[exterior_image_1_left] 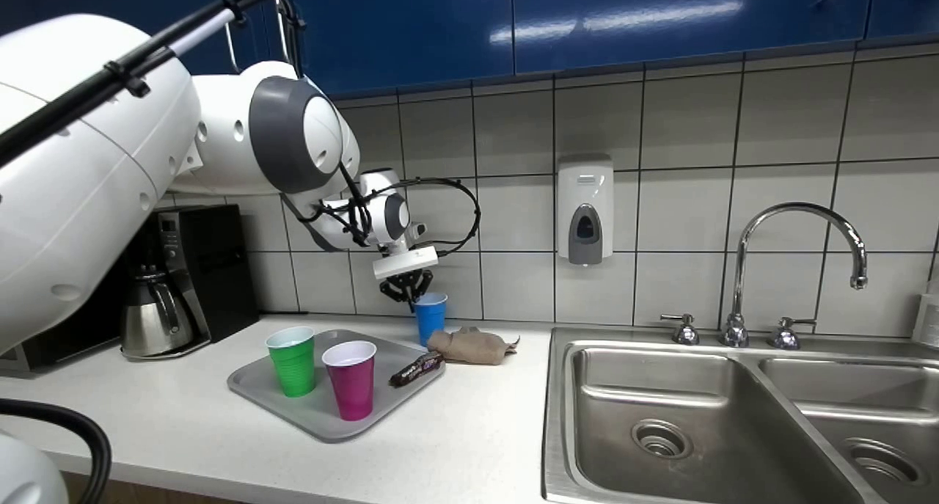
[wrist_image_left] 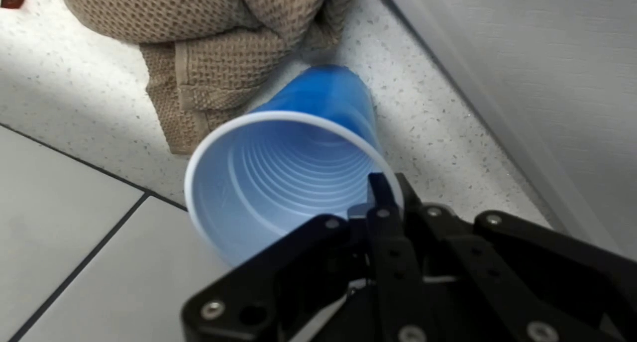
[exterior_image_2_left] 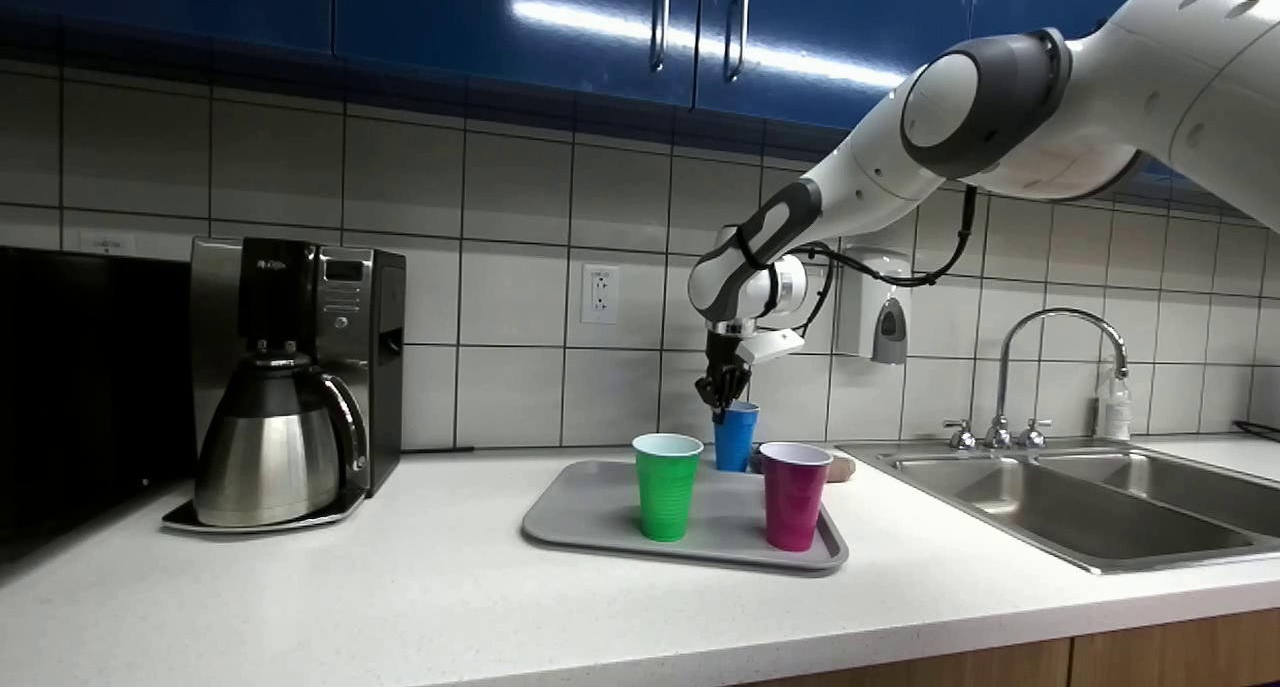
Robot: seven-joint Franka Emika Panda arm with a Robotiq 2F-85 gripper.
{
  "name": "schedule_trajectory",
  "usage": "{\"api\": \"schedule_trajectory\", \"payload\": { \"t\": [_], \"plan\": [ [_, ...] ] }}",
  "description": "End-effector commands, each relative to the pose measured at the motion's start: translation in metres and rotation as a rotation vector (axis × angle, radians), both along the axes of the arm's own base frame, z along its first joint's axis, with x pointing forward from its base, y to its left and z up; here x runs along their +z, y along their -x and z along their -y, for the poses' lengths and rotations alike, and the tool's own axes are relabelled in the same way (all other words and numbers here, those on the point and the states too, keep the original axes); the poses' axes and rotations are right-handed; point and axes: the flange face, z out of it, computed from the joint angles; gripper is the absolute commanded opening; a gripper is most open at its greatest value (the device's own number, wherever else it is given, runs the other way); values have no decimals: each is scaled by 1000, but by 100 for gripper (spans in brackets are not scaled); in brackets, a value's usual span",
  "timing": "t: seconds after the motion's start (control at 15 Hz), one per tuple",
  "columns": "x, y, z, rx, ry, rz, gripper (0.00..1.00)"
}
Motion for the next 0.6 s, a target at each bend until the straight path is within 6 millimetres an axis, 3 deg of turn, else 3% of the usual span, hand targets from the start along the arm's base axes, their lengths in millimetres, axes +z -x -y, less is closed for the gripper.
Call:
{"api": "schedule_trajectory", "payload": {
  "t": [0.0, 0.53],
  "plan": [
    [11, -3, 5, 16, -16, 5, 1],
    [23, 5, 7, 8, -16, 3, 1]
  ]
}}
